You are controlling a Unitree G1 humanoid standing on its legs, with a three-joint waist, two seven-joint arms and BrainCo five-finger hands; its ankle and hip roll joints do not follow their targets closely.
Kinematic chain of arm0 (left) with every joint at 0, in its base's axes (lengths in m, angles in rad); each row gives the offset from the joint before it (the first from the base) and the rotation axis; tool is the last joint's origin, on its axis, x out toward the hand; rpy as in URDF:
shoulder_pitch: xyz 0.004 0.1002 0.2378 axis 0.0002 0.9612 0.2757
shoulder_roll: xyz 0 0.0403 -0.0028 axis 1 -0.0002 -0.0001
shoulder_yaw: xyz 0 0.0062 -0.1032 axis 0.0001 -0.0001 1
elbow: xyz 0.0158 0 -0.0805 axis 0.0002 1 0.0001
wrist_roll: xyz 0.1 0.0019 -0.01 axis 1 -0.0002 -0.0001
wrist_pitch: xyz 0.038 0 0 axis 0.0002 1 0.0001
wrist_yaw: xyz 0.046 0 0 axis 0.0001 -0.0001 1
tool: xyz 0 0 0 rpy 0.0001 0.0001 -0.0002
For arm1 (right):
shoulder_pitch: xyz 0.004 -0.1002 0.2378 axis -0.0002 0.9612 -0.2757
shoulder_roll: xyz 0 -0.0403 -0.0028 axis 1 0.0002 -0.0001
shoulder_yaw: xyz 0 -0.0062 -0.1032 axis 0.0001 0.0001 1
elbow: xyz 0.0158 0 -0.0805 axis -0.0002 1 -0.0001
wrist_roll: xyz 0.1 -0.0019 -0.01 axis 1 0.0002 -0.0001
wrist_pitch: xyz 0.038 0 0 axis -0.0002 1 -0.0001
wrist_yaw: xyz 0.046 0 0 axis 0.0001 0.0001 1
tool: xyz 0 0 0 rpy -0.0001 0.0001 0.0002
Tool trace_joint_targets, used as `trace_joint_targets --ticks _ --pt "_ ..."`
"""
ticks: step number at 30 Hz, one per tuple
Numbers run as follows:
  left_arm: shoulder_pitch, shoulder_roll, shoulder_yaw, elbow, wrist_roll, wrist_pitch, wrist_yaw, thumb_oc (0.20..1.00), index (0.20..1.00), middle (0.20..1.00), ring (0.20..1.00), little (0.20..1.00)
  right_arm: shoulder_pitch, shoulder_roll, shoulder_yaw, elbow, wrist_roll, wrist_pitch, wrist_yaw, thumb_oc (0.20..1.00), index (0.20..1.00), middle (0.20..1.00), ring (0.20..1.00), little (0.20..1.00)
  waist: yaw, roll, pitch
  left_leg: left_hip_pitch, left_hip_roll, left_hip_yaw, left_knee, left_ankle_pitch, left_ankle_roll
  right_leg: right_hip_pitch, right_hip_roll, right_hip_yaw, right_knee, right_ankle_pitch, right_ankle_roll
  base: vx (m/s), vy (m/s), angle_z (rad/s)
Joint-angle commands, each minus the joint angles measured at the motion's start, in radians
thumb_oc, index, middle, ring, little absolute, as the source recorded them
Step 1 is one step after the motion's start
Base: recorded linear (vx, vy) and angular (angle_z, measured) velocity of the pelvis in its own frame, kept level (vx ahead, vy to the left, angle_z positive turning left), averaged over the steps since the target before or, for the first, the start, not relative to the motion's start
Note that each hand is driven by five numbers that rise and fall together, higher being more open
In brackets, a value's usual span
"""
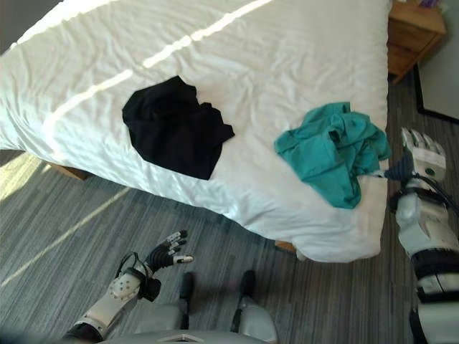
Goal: Pick up bed clothes into laundry basket.
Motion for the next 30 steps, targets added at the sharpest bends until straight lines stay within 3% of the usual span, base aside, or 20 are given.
trace_joint_targets --ticks 1,5,6,7,11,12,15,16,19,20,22,23,27,30 --pt "-0.167 -0.044 -0.035 0.109 0.035 -0.034 0.111 1.0 1.0 1.0 1.0 1.0 -0.305 -0.1 0.153 0.053 0.074 -0.02 -0.044 1.0 1.0 1.0 1.0 1.0 0.063 -0.013 0.103 -0.026 0.088 0.052 -0.004 -0.023 -0.111 -0.004 -0.052 -0.004 0.015 -0.049 0.136 -0.16 0.017 -0.14" --pt "-0.254 -0.158 0.043 0.469 -0.057 -0.008 0.15 1.0 1.0 1.0 1.0 1.0 -0.402 0.002 0.257 0.18 0.147 -0.058 -0.024 1.0 1.0 1.0 1.0 1.0 0.054 -0.002 0.152 -0.11 0.105 0.047 -0.004 0.01 -0.139 -0.073 -0.045 -0.01 0.015 -0.038 0.135 -0.13 -0.021 0.06" --pt "-0.272 -0.172 0.077 0.556 -0.083 -0.004 0.155 1.0 1.0 1.0 1.0 1.0 -0.405 0.04 0.255 0.189 0.185 -0.068 -0.011 0.73 0.73 0.73 0.73 0.73 0.046 -0.004 0.153 -0.127 0.106 0.043 -0.004 0.018 -0.141 -0.088 -0.044 -0.008 0.015 -0.034 0.134 -0.06 -0.045 0.06" --pt "-0.29 -0.163 0.135 0.635 -0.116 0.02 0.147 1.0 1.0 1.0 1.0 1.0 -0.407 0.073 0.275 0.174 0.211 -0.077 0.025 0.2 0.2 0.2 0.2 0.2 0.04 -0.008 0.151 -0.134 0.109 0.043 -0.004 0.022 -0.144 -0.097 -0.04 -0.003 0.015 -0.032 0.132 -0.02 -0.056 0.03" --pt "-0.319 0.037 0.329 0.715 -0.137 0.013 0.213 1.0 1.0 1.0 1.0 1.0 -0.285 0.131 0.223 0.09 0.279 -0.127 0.07 0.2 0.2 0.2 0.2 0.2 0.03 -0.006 0.128 -0.115 0.114 0.041 -0.004 0.017 -0.145 -0.082 -0.03 0.004 0.015 -0.04 0.126 0.07 -0.04 0.03" --pt "-0.357 0.216 0.402 0.642 -0.102 -0.014 0.291 1.0 1.0 1.0 1.0 1.0 -0.15 0.134 0.128 -0.112 0.319 -0.167 0.059 0.2 0.2 0.2 0.2 0.2 0.018 0.005 0.115 -0.086 0.115 0.045 -0.004 0.006 -0.141 -0.061 -0.026 0.01 0.015 -0.047 0.124 0.11 0.01 0.01" --pt "-0.396 0.445 0.471 0.464 0.002 -0.053 0.404 1.0 1.0 1.0 1.0 1.0 0.103 0.1 -0.044 -0.32 0.328 -0.229 0.057 0.2 0.2 0.2 0.2 0.2 -0.002 0.024 0.09 -0.033 0.119 0.051 -0.004 -0.02 -0.133 -0.019 -0.025 0.009 0.015 -0.064 0.125 0.09 0.007 0.02" --pt "-0.396 0.446 0.468 0.46 0.004 -0.051 0.405 1.0 1.0 1.0 1.0 1.0 0.114 0.101 -0.054 -0.328 0.326 -0.227 0.059 0.2 0.2 0.2 0.2 0.2 0.0 0.02 0.09 -0.035 0.116 0.05 -0.004 -0.014 -0.132 -0.02 -0.027 0.009 0.015 -0.059 0.124 0.05 0.013 0.07" --pt "-0.42 0.556 0.45 0.244 0.129 -0.06 0.446 1.0 1.0 1.0 1.0 1.0 0.327 0.117 -0.167 -0.37 0.364 -0.271 0.094 0.2 0.2 0.2 0.2 0.2 -0.014 0.028 0.073 0.002 0.113 0.056 -0.004 -0.028 -0.124 0.015 -0.032 0.008 0.015 -0.069 0.126 0.07 0.05 0.03" --pt "-0.457 0.581 0.423 0.163 0.212 -0.048 0.463 1.0 1.0 1.0 1.0 1.0 0.416 0.166 -0.179 -0.333 0.377 -0.276 0.124 0.2 0.2 0.2 0.2 0.2 -0.026 0.031 0.065 0.019 0.109 0.063 -0.004 -0.035 -0.119 0.026 -0.035 0.012 0.015 -0.072 0.127 0.07 0.069 -0.01" --pt "-0.489 0.58 0.399 0.153 0.248 -0.04 0.471 1.0 1.0 1.0 1.0 1.0 0.486 0.197 -0.179 -0.311 0.356 -0.274 0.151 0.2 0.2 0.2 0.2 0.2 -0.029 0.027 0.061 0.026 0.108 0.067 -0.004 -0.04 -0.117 0.033 -0.037 0.013 0.015 -0.074 0.129 0.04 0.038 -0.1" --pt "-0.573 0.55 0.36 0.128 0.305 -0.011 0.492 1.0 1.0 1.0 1.0 1.0 0.593 0.262 -0.135 -0.222 0.313 -0.255 0.192 0.2 0.2 0.2 0.2 0.2 -0.055 0.024 0.058 0.039 0.109 0.075 -0.004 -0.05 -0.115 0.041 -0.038 0.014 0.015 -0.076 0.13 0.03 0.018 -0.17" --pt "-0.638 0.497 0.3 0.119 0.377 0.027 0.53 1.0 1.0 1.0 1.0 1.0 0.639 0.348 -0.094 -0.106 0.277 -0.236 0.2 0.2 0.2 0.2 0.2 0.2 -0.066 0.014 0.056 0.041 0.105 0.079 -0.004 -0.055 -0.111 0.039 -0.039 0.018 0.015 -0.076 0.131 0.02 0.016 -0.09" --pt "-0.806 0.412 0.161 0.24 0.483 0.099 0.548 1.0 1.0 1.0 1.0 1.0 0.673 0.455 -0.031 -0.007 0.284 -0.215 0.233 0.2 0.2 0.2 0.2 0.2 -0.113 -0.001 0.078 0.034 0.103 0.099 -0.004 -0.054 -0.106 0.01 -0.038 0.042 0.015 -0.057 0.133 -0.06 0.044 -0.18"
